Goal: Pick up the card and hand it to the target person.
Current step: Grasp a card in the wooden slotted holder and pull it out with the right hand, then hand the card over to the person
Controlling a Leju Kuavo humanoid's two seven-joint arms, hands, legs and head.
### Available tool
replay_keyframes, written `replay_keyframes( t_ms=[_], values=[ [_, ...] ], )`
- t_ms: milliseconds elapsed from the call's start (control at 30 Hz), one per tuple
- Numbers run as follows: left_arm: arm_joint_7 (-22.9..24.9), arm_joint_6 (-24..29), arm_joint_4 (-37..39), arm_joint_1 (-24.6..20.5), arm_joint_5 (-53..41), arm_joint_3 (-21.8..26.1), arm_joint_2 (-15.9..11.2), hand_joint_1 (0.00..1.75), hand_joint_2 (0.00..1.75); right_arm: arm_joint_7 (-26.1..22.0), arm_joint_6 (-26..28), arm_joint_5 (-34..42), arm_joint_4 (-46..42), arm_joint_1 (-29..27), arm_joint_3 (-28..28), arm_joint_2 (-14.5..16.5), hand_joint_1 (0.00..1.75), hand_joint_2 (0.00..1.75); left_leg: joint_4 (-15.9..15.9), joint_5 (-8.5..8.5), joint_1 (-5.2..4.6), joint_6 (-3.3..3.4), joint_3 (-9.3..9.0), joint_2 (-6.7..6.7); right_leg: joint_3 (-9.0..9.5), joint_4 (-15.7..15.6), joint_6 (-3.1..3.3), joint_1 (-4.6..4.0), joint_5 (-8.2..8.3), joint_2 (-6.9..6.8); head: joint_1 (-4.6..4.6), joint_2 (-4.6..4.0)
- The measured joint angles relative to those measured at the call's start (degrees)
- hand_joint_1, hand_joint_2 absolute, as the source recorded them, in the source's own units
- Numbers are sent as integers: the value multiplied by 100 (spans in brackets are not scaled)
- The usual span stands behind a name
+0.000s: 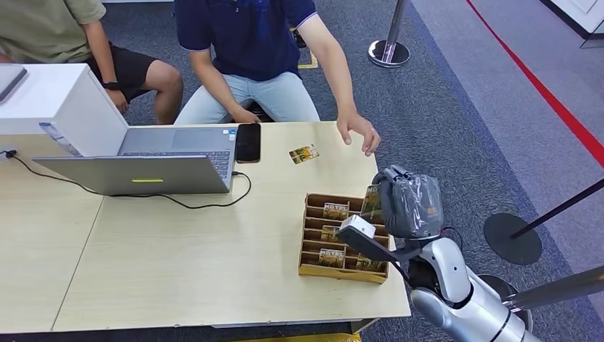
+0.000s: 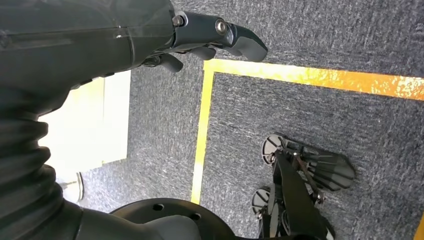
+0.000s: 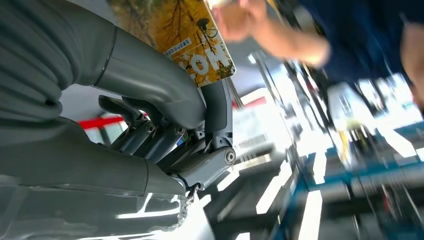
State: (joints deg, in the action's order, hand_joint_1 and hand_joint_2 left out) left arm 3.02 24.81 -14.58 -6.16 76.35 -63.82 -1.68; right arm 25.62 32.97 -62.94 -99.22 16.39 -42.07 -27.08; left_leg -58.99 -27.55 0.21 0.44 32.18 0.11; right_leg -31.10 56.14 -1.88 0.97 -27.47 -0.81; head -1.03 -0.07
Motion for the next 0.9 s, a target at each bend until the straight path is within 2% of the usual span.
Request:
replay_keyframes(
  t_ms=[133,367,500,633,900],
  values=[
    [4,-90,0,-2,-164,-2,0,0,175,-684,582,-155,105,34,236,261,175,175,0,0,1,0,0,0,1,1,0,0,0,1,0,0],
    [28,-197,0,-5,-368,-29,0,0,175,-2409,624,-321,539,199,1048,1093,175,175,0,2,1,-1,1,0,2,3,0,-1,0,-1,-1,0],
    [87,-243,0,-8,-439,-34,-2,0,175,-3064,623,-461,909,365,1625,1601,175,175,0,2,1,-2,1,0,1,3,0,-1,0,-2,-1,0],
    [140,-287,0,-15,-506,-40,-10,0,175,-3233,622,-705,1234,468,2068,1987,175,175,0,2,1,-2,2,0,1,3,0,0,0,-2,-1,0],
    [131,-350,0,-30,-628,-70,-13,0,175,-3230,622,-1192,1869,737,2671,2468,175,175,0,2,1,-2,2,0,-1,3,0,0,0,-1,0,0]
  ],
)
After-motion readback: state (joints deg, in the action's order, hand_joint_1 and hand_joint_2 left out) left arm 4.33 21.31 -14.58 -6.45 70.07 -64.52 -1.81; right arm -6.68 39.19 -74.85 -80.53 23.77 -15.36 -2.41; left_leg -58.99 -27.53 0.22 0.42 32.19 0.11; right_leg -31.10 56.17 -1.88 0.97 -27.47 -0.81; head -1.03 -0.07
